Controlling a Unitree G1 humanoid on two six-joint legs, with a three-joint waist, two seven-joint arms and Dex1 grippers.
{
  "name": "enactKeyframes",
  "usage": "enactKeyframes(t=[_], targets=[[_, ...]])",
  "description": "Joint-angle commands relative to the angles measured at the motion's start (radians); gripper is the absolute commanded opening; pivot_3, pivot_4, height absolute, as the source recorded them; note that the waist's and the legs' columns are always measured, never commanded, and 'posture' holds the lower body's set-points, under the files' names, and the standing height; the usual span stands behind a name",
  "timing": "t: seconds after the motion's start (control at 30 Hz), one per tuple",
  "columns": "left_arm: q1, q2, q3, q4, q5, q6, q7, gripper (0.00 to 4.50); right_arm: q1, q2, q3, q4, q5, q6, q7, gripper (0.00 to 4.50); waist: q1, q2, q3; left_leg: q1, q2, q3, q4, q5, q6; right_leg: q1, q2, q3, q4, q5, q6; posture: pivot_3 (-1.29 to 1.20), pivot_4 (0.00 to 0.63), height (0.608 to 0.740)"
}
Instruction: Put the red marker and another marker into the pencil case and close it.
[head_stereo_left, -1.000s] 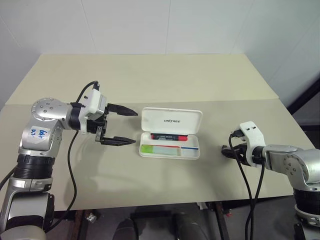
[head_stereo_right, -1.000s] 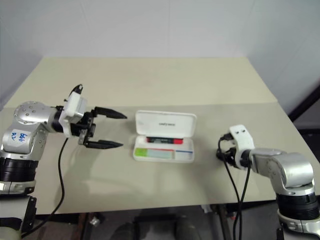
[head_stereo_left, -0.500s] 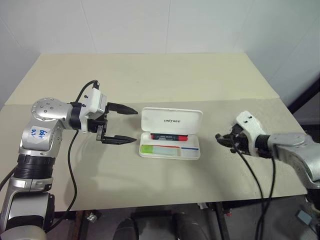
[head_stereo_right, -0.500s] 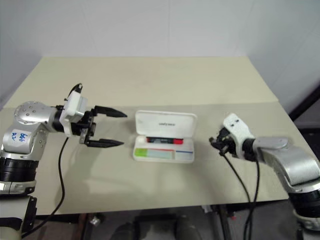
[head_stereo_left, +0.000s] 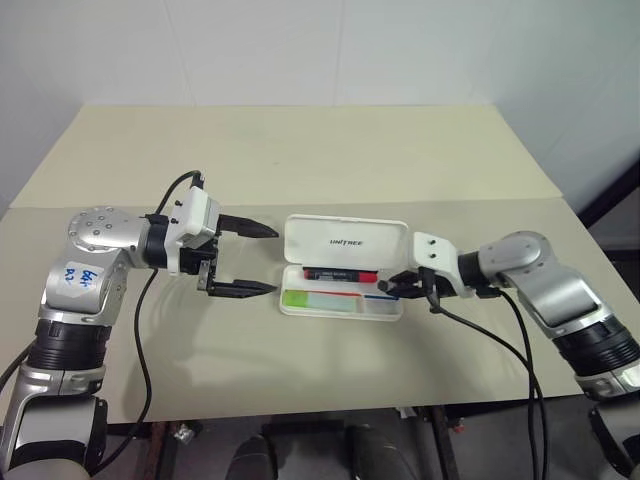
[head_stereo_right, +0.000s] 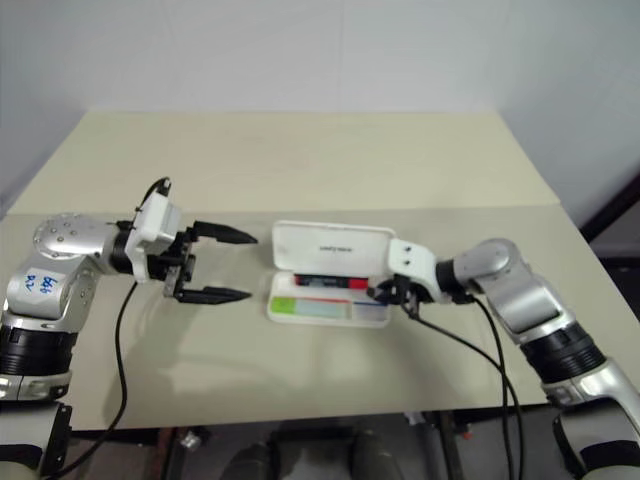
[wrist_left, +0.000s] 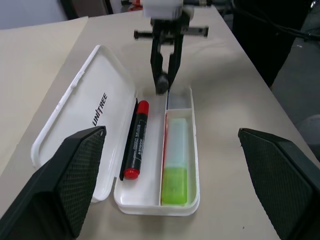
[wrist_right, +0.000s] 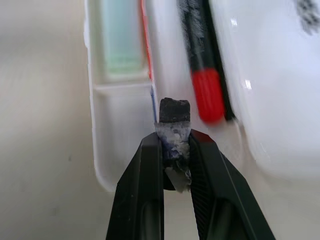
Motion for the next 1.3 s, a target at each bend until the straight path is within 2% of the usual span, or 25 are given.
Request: enactKeyframes(t=[0.03,0.47,0.83,0.97,1.23,1.3], targets=[[0.015,0.019,0.035,-0.056,-0.027,0.009,0.022,4.50,-0.006,-0.005,-0.010,-0.012,-0.017,-0.030,0.044,0.36,0.000,0.000,0.000,0.000,0.000,0.000,0.000,0.000,0.000,0.000,0.000,0.000,0.000,0.000,0.000,0.00,0.150,0.740],[0.031,0.035,0.042,-0.079,-0.039,0.014,0.051,4.50,0.024,0.013,-0.019,-0.017,-0.038,-0.016,0.062,0.36,-0.003,0.000,0.000,0.002,0.000,0.000,0.002,0.000,0.000,0.000,0.000,0.000,0.004,0.000,0.000,0.00,0.150,0.740],[0.013,0.035,0.035,-0.056,-0.033,-0.004,0.044,4.50,-0.028,0.066,-0.114,-0.037,0.035,0.027,0.047,3.93,-0.004,0.000,0.000,0.003,0.000,0.000,0.002,0.000,0.000,0.001,0.000,0.000,0.005,0.000,0.000,0.00,0.150,0.740],[0.008,0.038,0.033,-0.045,-0.030,-0.012,0.038,4.50,-0.016,0.064,-0.177,-0.081,0.103,0.045,0.057,3.93,-0.004,0.000,0.000,0.003,0.000,0.000,0.001,0.000,-0.001,0.001,0.000,0.000,0.005,0.000,-0.001,0.00,0.150,0.740],[0.025,0.072,0.071,0.012,-0.039,-0.034,0.017,4.50,0.152,0.034,-0.435,-0.187,0.276,0.037,0.021,3.93,-0.001,0.000,0.000,0.003,0.000,0.000,0.001,0.000,0.000,0.001,0.000,0.000,0.004,0.000,-0.001,0.00,0.150,0.740],[0.028,0.081,0.089,0.048,-0.041,-0.042,0.014,4.50,0.189,0.016,-0.506,-0.197,0.334,0.106,0.002,4.28,-0.001,0.000,0.000,0.002,0.000,0.000,0.001,0.000,0.000,0.001,0.000,0.000,0.004,0.000,-0.001,0.00,0.150,0.740]])
